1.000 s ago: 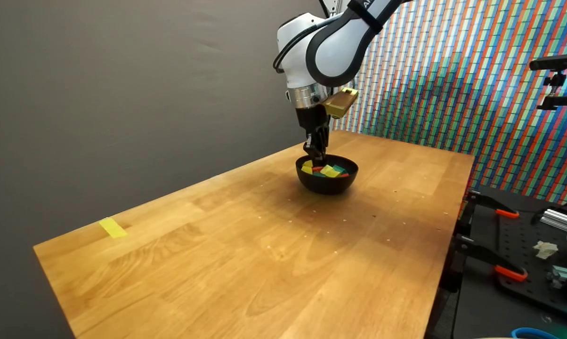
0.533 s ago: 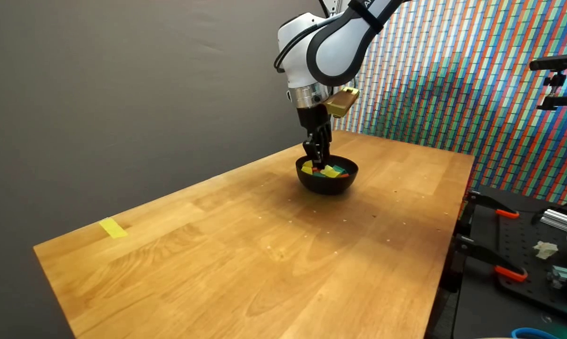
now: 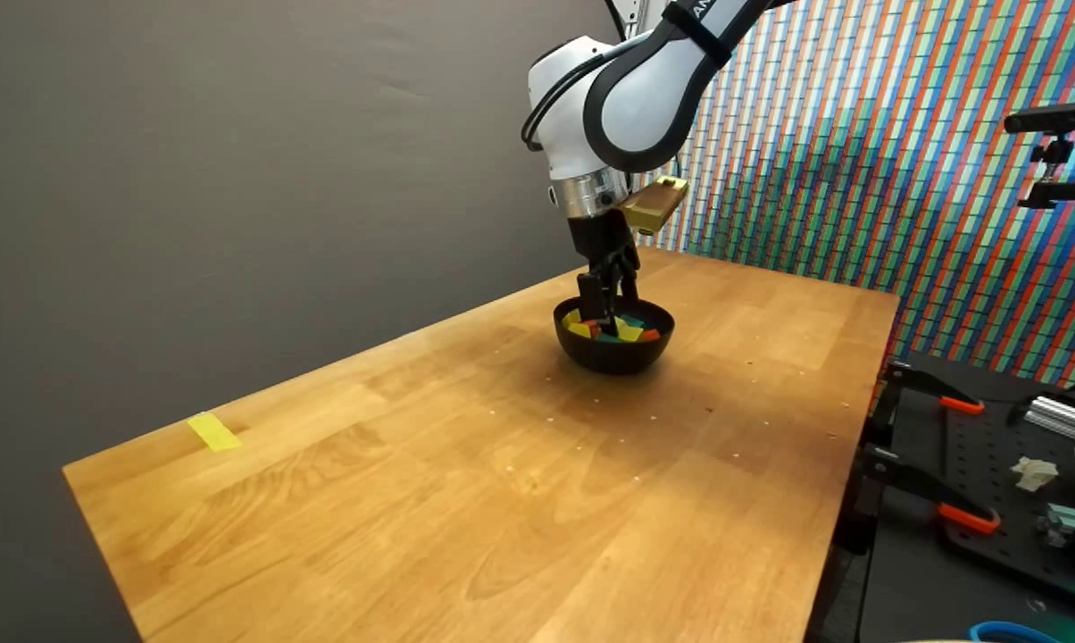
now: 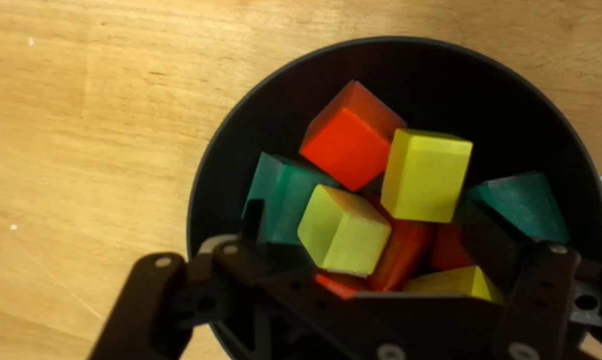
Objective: Remove the objects from the bowl and place them on the table one by one
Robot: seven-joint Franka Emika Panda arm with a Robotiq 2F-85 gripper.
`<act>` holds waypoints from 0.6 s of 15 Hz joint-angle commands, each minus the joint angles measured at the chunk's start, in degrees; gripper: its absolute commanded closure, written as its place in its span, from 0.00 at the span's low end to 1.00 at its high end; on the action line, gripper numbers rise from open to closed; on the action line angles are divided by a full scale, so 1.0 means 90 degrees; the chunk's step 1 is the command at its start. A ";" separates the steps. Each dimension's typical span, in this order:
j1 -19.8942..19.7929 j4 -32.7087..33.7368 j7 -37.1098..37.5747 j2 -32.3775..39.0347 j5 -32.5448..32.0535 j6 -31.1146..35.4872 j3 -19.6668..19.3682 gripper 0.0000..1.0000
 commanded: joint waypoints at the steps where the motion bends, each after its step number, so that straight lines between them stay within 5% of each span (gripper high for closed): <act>1: -0.0028 -0.0338 0.0185 -0.0180 0.0265 -0.0070 0.0043 0.00; 5: -0.0072 -0.0602 0.0399 -0.0159 0.0566 -0.0021 0.0034 0.00; 7: -0.0049 -0.0573 0.0419 -0.0060 0.0594 -0.0056 0.0022 0.26; 9: -0.0007 -0.0471 0.0416 -0.0006 0.0551 -0.0071 0.0026 0.42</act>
